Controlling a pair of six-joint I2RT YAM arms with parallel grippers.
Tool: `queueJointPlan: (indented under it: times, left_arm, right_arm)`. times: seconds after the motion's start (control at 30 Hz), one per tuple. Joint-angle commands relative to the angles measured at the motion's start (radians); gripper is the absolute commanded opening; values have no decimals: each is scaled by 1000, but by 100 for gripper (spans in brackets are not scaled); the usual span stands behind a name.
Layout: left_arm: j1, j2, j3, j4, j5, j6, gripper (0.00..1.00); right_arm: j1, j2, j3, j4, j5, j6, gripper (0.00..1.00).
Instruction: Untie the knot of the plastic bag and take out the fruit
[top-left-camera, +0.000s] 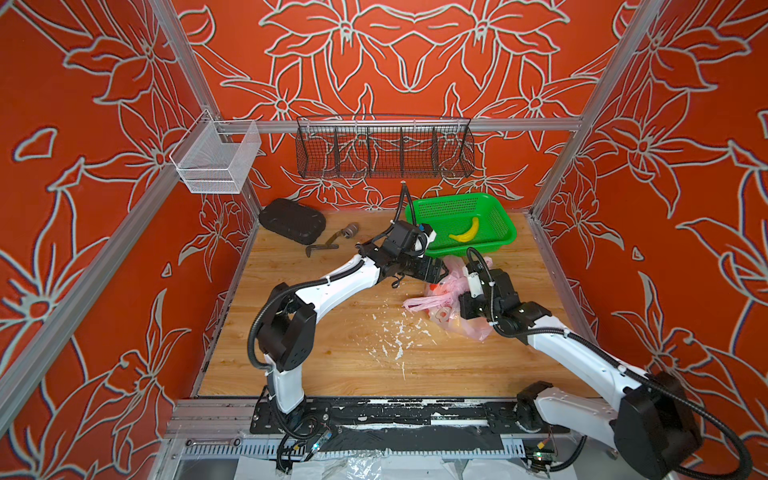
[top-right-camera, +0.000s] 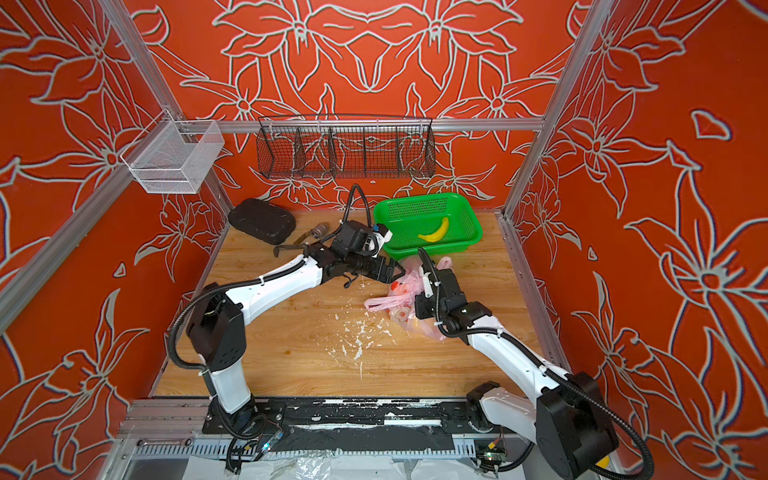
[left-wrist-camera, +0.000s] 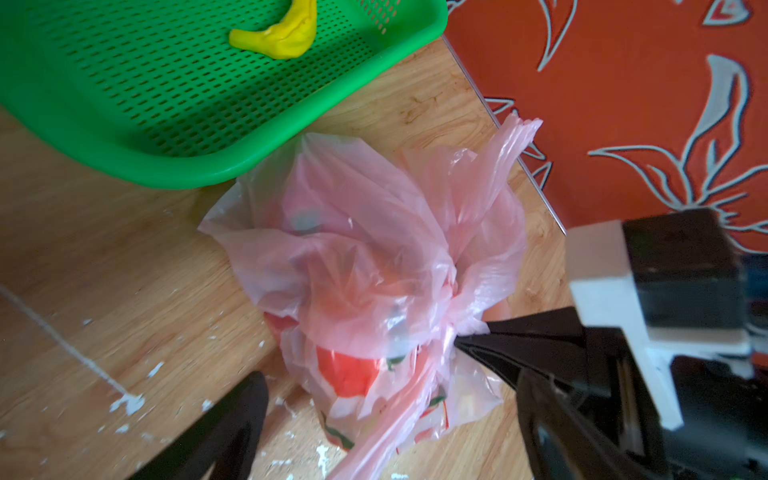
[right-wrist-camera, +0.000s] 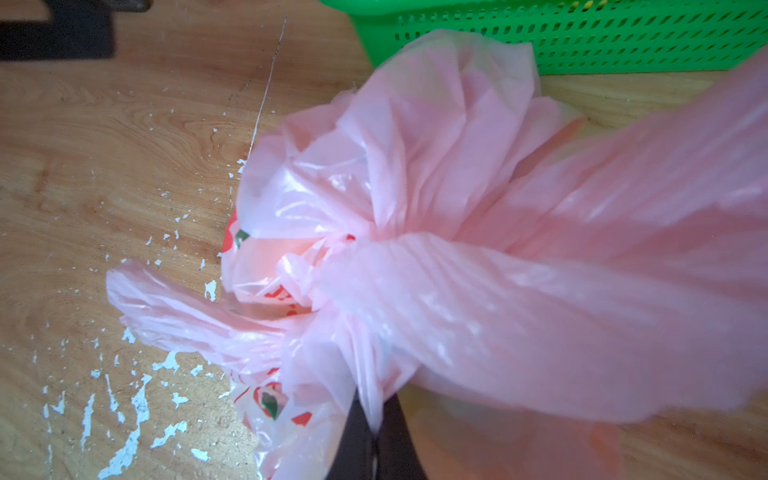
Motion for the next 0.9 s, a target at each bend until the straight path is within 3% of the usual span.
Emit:
queueJointPlan:
  times: [0.0, 0.17, 0.23, 0.37, 0.43, 0.73, 0.87]
  left_arm:
    - [-15, 75, 68, -39, 29, 43, 92]
    - [-42, 174, 161, -68, 76, 88, 86]
    - [-51, 214, 201, -95, 85, 101, 80]
    - [-64, 271, 261, -135, 77, 89, 44]
    - [-66, 279, 264, -135, 78, 76, 33]
    - [-61, 216, 208, -133, 28, 49, 18]
    - [-51, 166, 184, -165, -42, 51, 13]
  right_arm:
    - [-20, -31, -18, 31, -46, 12, 0]
    - [-36, -49, -25, 20, -53, 8, 0]
    - [-39, -59, -32, 24, -53, 10, 0]
    - [-42, -67, -45, 34, -59, 11, 0]
    - [-44, -68, -48, 36, -60, 13, 0]
    - [-75, -92, -66, 8, 24, 56, 0]
    - [-136, -107, -83, -24, 25, 101, 0]
